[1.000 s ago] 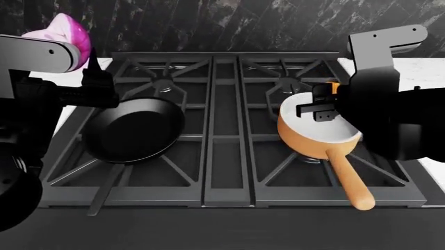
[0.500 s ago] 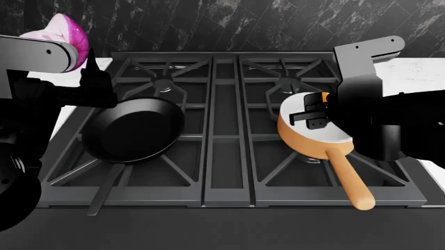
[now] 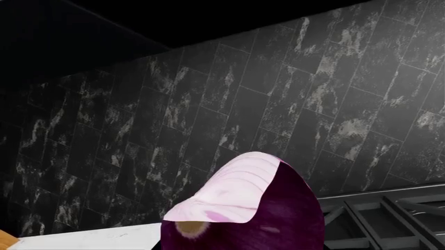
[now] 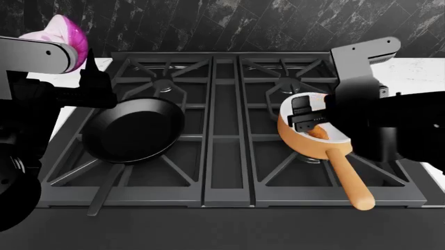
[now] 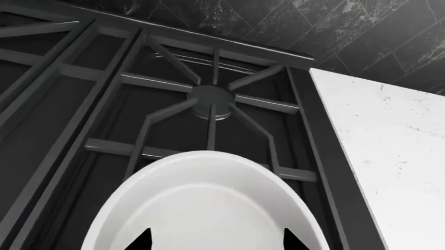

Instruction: Place both pans onto different burners. Then place the onion and the sushi on different pans.

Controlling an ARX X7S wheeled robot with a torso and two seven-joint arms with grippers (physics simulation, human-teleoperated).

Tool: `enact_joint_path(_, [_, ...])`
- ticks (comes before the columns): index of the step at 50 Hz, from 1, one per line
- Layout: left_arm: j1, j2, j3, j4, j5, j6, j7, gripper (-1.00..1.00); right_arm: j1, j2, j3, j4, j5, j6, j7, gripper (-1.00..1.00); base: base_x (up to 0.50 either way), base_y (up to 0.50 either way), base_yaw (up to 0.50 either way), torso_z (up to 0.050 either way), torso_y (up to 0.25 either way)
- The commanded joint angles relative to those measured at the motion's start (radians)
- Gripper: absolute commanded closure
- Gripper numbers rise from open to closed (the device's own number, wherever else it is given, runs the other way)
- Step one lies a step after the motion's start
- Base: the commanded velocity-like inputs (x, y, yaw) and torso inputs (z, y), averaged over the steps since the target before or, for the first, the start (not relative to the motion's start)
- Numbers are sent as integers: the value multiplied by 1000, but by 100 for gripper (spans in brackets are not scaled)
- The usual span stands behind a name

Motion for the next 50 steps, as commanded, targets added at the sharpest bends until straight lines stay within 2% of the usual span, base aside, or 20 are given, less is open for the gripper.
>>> enact_joint_path(1, [0,-1,-6,-2,-4,12,-7,100,13,10,11,-24,9,3,12,-100,0,0,0,0,0])
enact_joint_path(17, [-9,10,28,1,-21,-36,7,100,151,94,112,-198,113,19,147,-100,0,0,0,0,0])
enact_joint_path(23, [-7,15,51,6,-40,-69,9,100,153,133,138,-261,135,5,173,-100,0,0,0,0,0])
enact_joint_path(34, [-62,117,164,-104,43,-187,48,100,96,171,147,-307,118,-31,154,-100,0,0,0,0,0])
enact_joint_path(42, [-81,187,231,-201,116,-214,101,100,52,183,146,-311,93,-61,128,-100,0,0,0,0,1])
enact_joint_path(50, [-71,218,245,-253,80,-228,136,100,20,190,145,-309,76,-82,107,-100,0,0,0,0,0])
